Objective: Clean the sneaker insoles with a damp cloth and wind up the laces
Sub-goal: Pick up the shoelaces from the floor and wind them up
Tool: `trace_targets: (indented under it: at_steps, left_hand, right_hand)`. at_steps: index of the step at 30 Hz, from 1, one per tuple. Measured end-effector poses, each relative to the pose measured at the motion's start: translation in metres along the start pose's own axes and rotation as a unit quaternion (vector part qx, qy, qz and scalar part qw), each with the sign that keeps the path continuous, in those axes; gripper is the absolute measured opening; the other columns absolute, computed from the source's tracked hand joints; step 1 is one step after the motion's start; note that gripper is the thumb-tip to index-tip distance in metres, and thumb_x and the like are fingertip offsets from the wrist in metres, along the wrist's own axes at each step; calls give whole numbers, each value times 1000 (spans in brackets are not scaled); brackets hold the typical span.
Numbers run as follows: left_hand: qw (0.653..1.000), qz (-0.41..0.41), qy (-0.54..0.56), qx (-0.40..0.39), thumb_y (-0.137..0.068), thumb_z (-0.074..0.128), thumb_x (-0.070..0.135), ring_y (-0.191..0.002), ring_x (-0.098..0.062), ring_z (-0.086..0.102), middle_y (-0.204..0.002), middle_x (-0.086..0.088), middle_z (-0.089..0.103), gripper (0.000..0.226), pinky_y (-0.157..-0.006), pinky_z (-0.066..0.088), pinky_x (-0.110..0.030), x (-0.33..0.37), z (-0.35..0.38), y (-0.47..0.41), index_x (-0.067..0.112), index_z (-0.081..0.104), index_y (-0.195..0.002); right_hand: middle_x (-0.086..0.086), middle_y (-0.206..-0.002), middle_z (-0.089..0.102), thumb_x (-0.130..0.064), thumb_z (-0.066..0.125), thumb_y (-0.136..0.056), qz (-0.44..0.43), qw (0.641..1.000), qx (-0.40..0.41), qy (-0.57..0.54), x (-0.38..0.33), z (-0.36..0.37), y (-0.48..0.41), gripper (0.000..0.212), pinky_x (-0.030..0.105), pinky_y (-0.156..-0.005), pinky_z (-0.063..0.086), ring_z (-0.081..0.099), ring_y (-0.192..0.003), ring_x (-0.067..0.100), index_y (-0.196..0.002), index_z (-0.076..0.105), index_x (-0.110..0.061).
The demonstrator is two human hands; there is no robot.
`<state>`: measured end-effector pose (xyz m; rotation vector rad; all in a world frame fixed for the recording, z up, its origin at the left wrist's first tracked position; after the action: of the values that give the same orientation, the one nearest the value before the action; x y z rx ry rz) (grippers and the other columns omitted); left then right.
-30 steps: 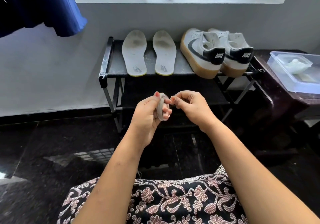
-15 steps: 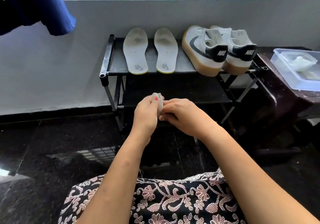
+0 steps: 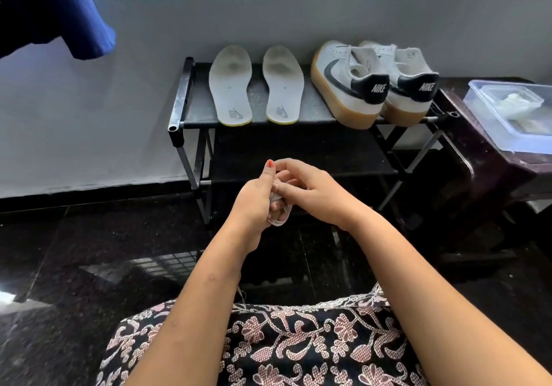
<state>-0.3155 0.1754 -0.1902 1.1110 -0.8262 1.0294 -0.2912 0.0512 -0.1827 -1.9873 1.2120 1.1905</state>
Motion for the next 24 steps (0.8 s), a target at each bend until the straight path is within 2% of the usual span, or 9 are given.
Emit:
trace_targets:
  at_steps: [2, 6, 9, 13, 15, 17, 21, 24]
  left_hand:
    - [1000, 6, 11, 3, -101, 36, 38, -33, -6, 32, -42, 2, 36, 49, -43, 40, -18, 2, -2, -2, 7, 61, -72]
    - [999, 21, -22, -25, -101, 37, 27, -34, -3, 33, -44, 4, 36, 40, -46, 41, -16, 4, -6, -2, 8, 59, -74]
    - [998, 34, -37, -28, -100, 40, 29, -36, -6, 31, -44, 4, 36, 41, -45, 40, -16, 2, -8, -2, 10, 55, -67]
    - [996, 71, -58, -14, -99, 42, 31, -43, -14, 36, -44, 1, 40, 45, -49, 40, -20, 1, -11, -4, 9, 51, -61]
    - [995, 81, -61, -5, -99, 43, 31, -43, -15, 40, -43, -1, 42, 46, -51, 41, -23, 0, -11, -5, 7, 51, -61]
    - [995, 82, -54, 7, -99, 45, 30, -44, -15, 46, -44, -2, 43, 43, -53, 44, -24, 0, -10, -5, 7, 53, -63]
    - [995, 90, -33, 16, -98, 47, 27, -43, -13, 51, -49, -4, 49, 40, -58, 47, -29, 0, -6, -5, 6, 54, -65]
    - [992, 111, -63, 21, -95, 52, 32, -51, -19, 52, -50, -6, 51, 40, -68, 51, -36, -3, -6, -6, 5, 57, -66]
  right_hand:
    - [1, -97, 71, -34, 60, -90, 15, 999, -18, -40, 3, -1, 0, 27, 43, -93, 52, 68, -95, 17, -117, 61, -28]
    - [6, -104, 69, -37, 59, -90, 40, 992, -64, -103, 3, -2, 1, 32, 51, -95, 51, 65, -105, 23, -120, 60, -27]
    - [13, -101, 68, -29, 54, -95, 36, 985, -89, -145, 0, -2, 2, 28, 54, -98, 47, 65, -100, 25, -116, 62, -12]
    - [12, -95, 69, -22, 53, -97, 31, 982, -81, -169, -3, -3, 2, 28, 48, -98, 49, 65, -92, 22, -113, 64, -2]
    - [10, -91, 69, -21, 52, -98, 30, 979, -89, -183, -2, -3, 2, 28, 41, -92, 52, 65, -88, 19, -109, 65, 1]
    - [5, -85, 68, -21, 52, -98, 34, 975, -105, -194, -2, -2, 2, 26, 33, -86, 49, 62, -82, 13, -103, 67, -1]
    - [-3, -75, 64, -17, 52, -98, 33, 968, -128, -212, -1, -3, 2, 19, 30, -86, 47, 56, -74, 8, -97, 67, -6]
    - [-1, -75, 65, -12, 53, -97, 33, 973, -107, -203, -1, -5, 2, 17, 27, -83, 51, 60, -75, 8, -95, 67, -1]
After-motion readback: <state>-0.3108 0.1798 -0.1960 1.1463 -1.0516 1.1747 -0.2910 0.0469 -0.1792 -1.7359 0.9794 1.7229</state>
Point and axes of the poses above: each hand's wrist, its own y-axis away from the middle knuckle, its own z-axis out of the palm, x = y × z, the point moved 1 cm from there along -y, towards the middle knuckle
